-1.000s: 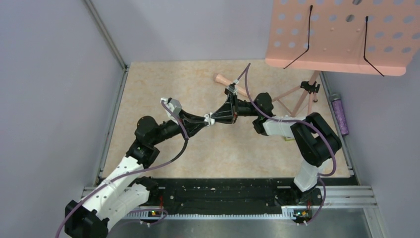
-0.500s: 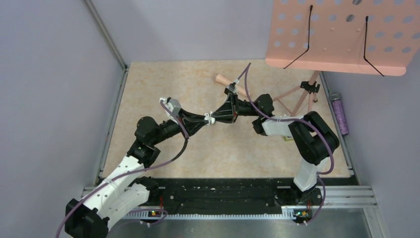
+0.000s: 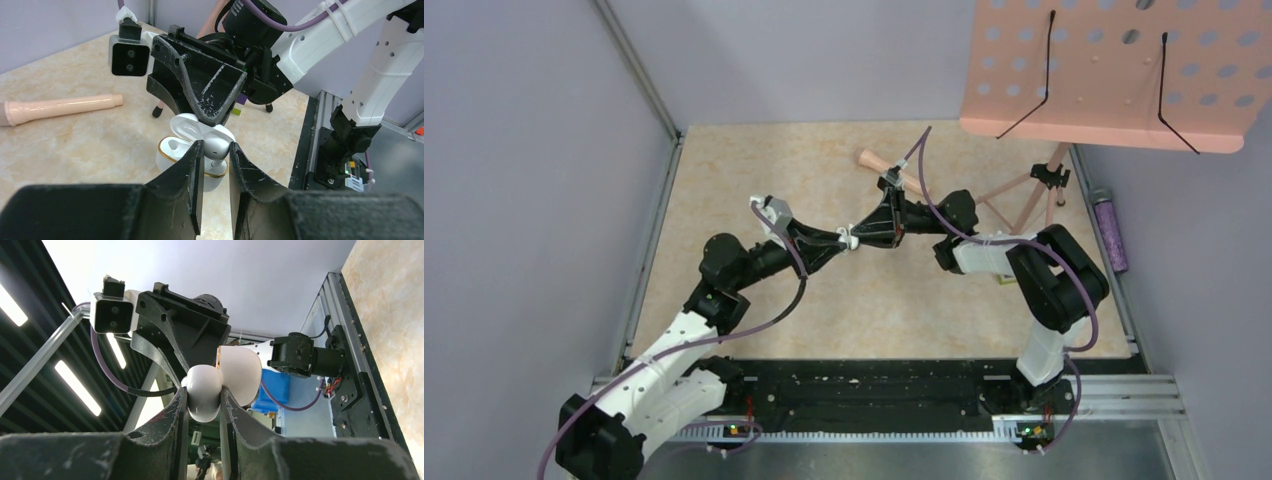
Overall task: Insert the wireless bluetooth earbuds into the charging case
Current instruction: Insert the right earbud into the right side groove of the charging case.
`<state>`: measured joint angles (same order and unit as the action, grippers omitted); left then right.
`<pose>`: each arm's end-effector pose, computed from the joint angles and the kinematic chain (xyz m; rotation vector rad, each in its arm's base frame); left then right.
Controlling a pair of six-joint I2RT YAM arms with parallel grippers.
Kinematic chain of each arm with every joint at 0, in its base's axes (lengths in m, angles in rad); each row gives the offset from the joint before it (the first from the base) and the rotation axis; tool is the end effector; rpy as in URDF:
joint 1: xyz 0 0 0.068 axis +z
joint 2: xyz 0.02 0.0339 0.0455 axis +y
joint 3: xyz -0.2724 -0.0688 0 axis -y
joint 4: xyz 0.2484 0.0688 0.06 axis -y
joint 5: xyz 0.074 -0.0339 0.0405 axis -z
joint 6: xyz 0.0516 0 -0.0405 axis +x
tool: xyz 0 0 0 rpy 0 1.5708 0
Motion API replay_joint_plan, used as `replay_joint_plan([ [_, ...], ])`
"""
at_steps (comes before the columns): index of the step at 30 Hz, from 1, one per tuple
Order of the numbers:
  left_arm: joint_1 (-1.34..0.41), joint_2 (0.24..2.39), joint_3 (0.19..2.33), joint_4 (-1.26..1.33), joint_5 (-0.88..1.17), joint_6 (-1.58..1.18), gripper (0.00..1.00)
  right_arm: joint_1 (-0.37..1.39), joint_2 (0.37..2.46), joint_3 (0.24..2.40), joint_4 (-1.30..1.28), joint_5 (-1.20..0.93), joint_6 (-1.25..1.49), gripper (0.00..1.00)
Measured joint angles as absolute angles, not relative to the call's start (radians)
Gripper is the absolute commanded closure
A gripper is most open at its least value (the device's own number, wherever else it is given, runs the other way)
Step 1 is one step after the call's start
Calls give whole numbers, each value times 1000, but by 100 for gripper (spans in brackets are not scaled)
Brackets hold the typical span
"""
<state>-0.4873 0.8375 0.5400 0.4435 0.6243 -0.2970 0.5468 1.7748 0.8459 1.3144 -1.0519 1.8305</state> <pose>0.1691 -0.1238 0.3173 0.6765 1.3908 -1.0731 0.2878 0.2277 0.2547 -0.1387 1.9895 2.4084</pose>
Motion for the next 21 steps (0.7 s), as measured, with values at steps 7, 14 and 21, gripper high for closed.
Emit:
replay_joint_plan([
  [7,-487,858,540,444,651,-289,100,546,1776,846,1322,-1053,1841,100],
  [14,-487,857,545,424,658,-260,100,546,1777,846,1323,-1056,1844,100],
  [21,-487,857,587,334,667,-213,100,546,1778,845,1324,-1056,1844,100],
])
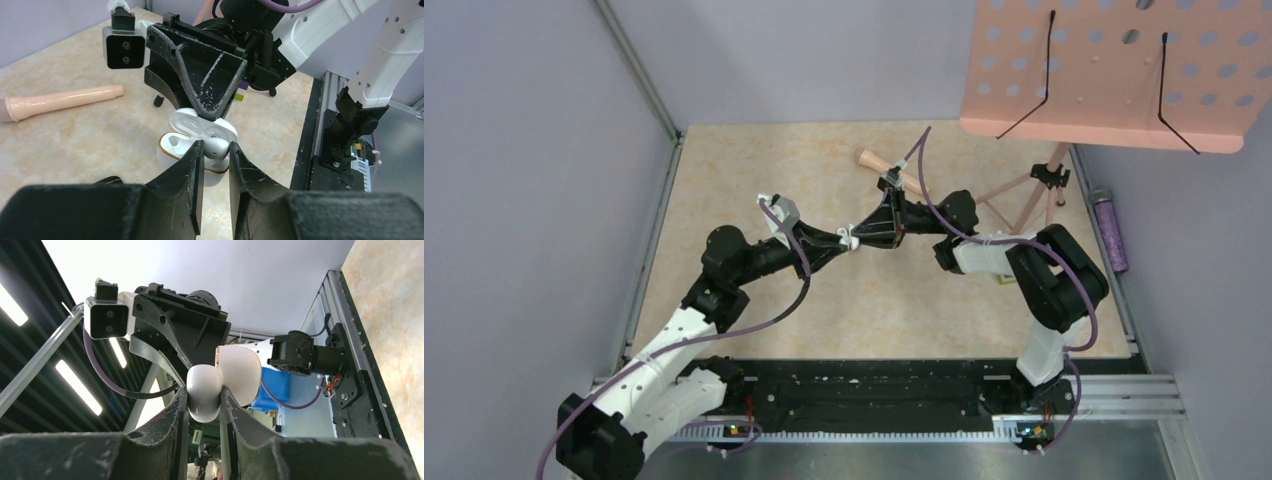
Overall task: Insert the wireless bluetooth earbuds into the charging case
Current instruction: Insert the right earbud into the right side groove of the charging case.
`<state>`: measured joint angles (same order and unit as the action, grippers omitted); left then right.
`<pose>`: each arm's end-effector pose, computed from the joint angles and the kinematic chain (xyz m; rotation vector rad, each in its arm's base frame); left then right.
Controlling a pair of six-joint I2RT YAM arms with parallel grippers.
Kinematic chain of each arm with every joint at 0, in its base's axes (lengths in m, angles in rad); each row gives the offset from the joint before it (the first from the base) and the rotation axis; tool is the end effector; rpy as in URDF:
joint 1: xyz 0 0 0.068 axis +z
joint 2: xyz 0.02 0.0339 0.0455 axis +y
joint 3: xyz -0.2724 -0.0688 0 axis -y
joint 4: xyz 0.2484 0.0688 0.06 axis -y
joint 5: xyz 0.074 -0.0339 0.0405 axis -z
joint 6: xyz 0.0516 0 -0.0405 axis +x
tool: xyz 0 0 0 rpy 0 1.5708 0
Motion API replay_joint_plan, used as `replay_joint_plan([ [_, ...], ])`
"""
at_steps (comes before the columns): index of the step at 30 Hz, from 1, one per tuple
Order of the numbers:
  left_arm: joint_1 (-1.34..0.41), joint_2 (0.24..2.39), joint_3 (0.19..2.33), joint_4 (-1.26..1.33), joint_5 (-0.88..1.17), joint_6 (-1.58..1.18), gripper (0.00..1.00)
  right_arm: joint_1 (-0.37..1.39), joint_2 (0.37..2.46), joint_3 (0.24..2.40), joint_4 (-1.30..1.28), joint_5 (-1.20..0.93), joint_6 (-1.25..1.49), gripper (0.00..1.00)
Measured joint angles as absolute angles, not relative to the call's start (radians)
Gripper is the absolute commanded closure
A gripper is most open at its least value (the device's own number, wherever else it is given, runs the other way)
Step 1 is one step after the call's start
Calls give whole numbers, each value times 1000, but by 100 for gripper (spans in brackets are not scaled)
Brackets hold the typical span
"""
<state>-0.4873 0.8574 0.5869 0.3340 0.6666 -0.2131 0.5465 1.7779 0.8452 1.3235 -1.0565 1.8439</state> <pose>0.1719 -0.1272 0.3182 0.7620 1.4268 -1.0483 0.2877 0.2276 0.2542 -0.1362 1.9948 2.4170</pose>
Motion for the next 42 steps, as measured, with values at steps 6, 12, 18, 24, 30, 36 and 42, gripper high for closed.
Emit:
replay_joint_plan([
  [6,-487,863,629,246,692,-156,99,547,1778,845,1324,-1064,1843,100],
  [12,-487,876,655,186,711,-128,77,547,1778,831,1328,-1068,1841,100],
  [18,-487,891,683,138,717,-125,58,546,1778,825,1331,-1067,1842,100],
  [24,-487,891,694,119,718,-122,44,546,1778,825,1332,-1066,1842,100],
  [30,-487,890,708,102,717,-116,15,546,1778,825,1331,-1066,1842,100],
  [36,-487,874,737,59,677,-139,1,546,1777,825,1316,-1066,1816,100],
  [42,-487,836,814,-7,579,-180,1,546,1749,825,1164,-1066,1698,100],
])
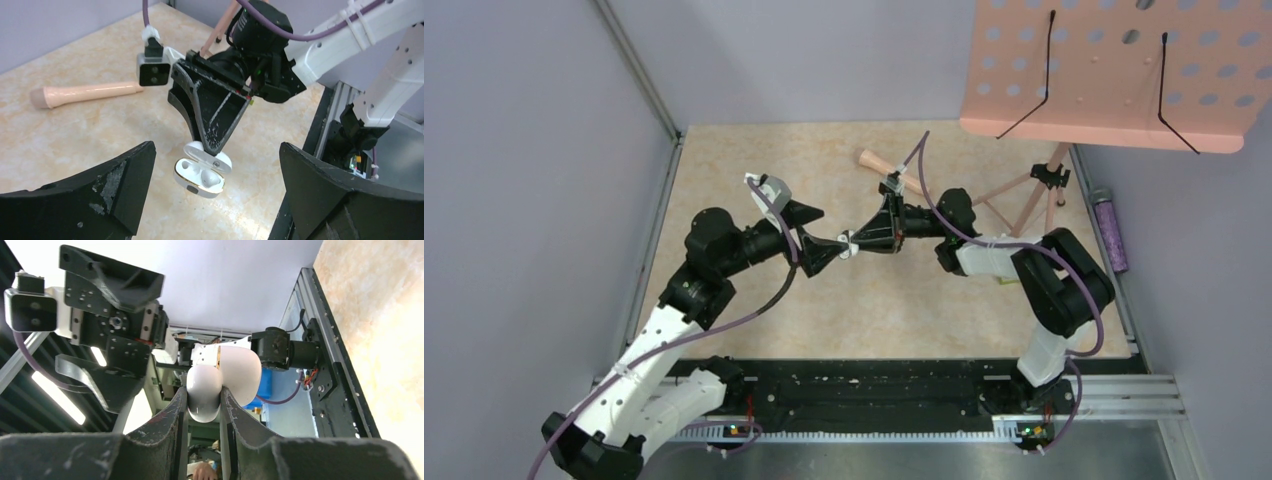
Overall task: Insert the wireless bluetooth earbuds into the charging case
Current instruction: Insert the right earbud into the right side groove of the charging case, then adjust the left earbud at the center of the board.
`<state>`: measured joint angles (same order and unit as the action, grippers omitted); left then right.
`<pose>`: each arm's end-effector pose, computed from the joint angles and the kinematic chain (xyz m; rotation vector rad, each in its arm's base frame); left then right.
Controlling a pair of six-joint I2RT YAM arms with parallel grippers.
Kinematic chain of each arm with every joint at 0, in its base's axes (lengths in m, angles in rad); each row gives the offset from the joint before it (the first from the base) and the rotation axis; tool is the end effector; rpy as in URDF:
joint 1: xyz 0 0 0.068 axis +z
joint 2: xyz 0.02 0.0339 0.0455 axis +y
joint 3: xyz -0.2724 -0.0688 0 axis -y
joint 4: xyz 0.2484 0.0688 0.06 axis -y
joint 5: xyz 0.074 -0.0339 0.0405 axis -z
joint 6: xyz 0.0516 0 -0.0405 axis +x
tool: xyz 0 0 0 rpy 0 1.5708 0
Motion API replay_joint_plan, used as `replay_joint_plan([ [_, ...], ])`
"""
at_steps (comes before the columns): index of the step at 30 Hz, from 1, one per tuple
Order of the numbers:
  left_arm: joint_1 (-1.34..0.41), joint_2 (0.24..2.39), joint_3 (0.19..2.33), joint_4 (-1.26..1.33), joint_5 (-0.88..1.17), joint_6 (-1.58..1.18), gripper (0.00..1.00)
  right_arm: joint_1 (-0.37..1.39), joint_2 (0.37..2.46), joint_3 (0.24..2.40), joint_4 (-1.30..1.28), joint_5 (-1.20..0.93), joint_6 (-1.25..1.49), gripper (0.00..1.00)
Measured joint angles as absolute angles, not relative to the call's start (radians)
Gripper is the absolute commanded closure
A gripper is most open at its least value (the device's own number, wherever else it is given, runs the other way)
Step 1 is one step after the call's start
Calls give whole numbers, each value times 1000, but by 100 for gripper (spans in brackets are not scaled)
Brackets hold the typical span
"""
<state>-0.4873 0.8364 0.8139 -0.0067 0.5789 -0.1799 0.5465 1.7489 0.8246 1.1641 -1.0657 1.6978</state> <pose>0.1673 -0.1206 0.3667 0.7101 1.5272 -0.9698 0.2857 0.2267 0.2430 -0.1424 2.0701 2.3287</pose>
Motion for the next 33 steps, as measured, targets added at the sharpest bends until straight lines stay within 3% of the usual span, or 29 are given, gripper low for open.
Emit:
replay_joint_plan([
  [5,-488,810,873,-65,494,-217,1,546,1723,805,1098,-1063,1632,100],
  [11,-488,835,950,-251,205,-334,1,545,1681,714,1023,-1063,1536,100],
  [17,-460,931,923,-382,3,-494,2,534,1551,654,695,-1040,1293,100],
  [20,-435,1000,892,-431,-34,-557,8,529,1459,669,416,-990,1099,100],
  [23,-428,1107,887,-482,-56,-596,22,527,1414,707,187,-932,942,100],
  [28,-428,1285,900,-564,-73,-698,38,524,1383,723,-17,-871,805,100],
  [33,-453,1455,951,-643,-97,-897,37,522,1383,723,-98,-846,757,100],
])
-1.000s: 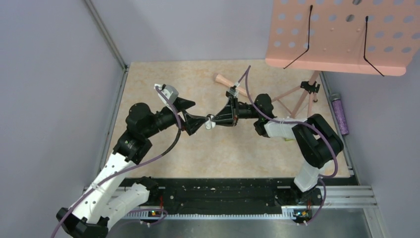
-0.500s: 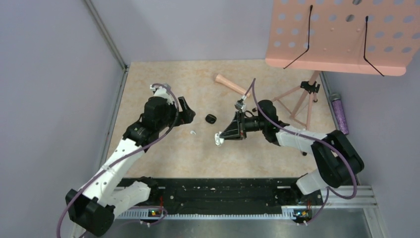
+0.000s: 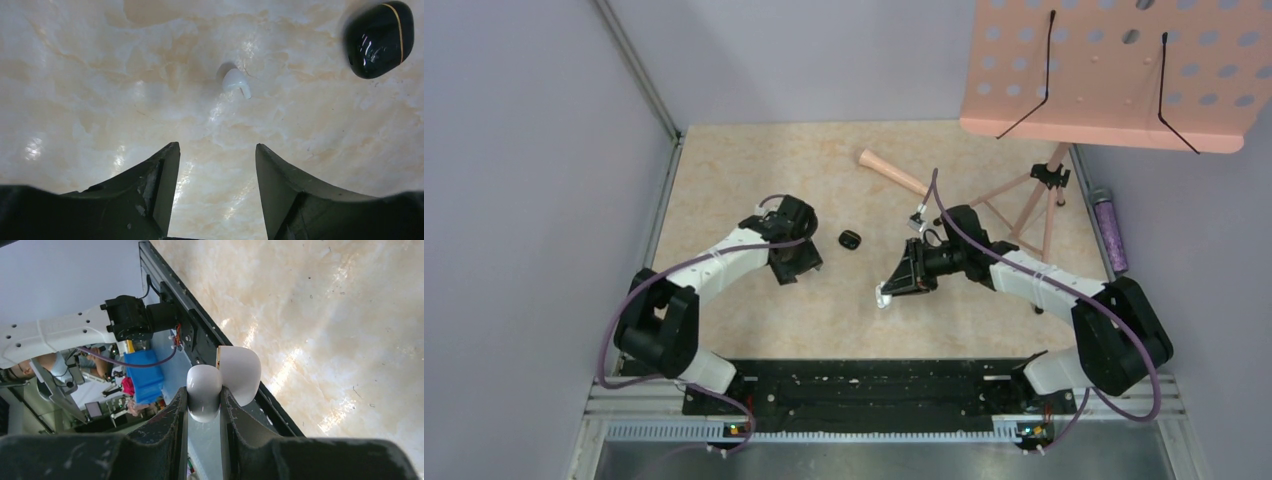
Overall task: Insert the wireless bluetooth earbuds into the charging case
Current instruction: Adjust the left earbud at the center of the board.
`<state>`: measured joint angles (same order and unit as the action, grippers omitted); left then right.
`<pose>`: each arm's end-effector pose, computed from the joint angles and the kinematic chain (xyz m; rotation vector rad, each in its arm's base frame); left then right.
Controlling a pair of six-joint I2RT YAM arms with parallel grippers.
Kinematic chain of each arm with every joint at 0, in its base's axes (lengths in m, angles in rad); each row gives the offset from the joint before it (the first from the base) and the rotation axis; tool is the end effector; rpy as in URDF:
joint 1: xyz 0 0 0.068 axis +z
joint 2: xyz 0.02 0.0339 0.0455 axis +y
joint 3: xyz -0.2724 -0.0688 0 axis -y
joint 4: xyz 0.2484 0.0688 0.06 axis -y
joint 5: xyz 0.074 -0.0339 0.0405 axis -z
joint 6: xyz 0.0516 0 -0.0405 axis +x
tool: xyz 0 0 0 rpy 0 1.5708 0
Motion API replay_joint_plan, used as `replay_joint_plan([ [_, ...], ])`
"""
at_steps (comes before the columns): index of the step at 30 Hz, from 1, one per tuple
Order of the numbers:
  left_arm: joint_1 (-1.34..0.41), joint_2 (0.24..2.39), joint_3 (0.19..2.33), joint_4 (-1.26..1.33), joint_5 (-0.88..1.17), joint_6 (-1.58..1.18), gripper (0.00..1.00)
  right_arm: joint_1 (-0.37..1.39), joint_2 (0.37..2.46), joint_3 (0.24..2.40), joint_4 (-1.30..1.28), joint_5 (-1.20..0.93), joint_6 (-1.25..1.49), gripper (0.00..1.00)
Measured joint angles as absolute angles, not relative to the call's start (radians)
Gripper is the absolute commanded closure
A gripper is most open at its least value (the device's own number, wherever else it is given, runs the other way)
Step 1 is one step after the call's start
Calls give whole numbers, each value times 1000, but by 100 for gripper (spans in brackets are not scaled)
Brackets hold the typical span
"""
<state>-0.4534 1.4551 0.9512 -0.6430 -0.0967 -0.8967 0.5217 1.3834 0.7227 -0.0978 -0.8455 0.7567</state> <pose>0.2598 -0.1211 0.2024 -0.6300 2.6658 -0.2649 0.2242 0.1734 0.2016 -0.1895 2.5693 1.5621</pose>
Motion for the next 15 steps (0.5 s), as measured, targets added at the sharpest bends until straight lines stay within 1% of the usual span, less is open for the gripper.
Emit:
replay_joint_plan([
  [1,-472,1484,968,-665,-120,-935,37,521,1383,723,-104,-843,752,100],
  [3,-504,1520,998,-693,-151,-994,42,521,1383,723,-113,-838,747,100],
  [7,-532,1561,1044,-714,-209,-1078,47,521,1383,723,-126,-837,738,100],
  [15,-530,1725,1132,-726,-278,-1124,54,521,1380,723,-144,-836,728,100],
])
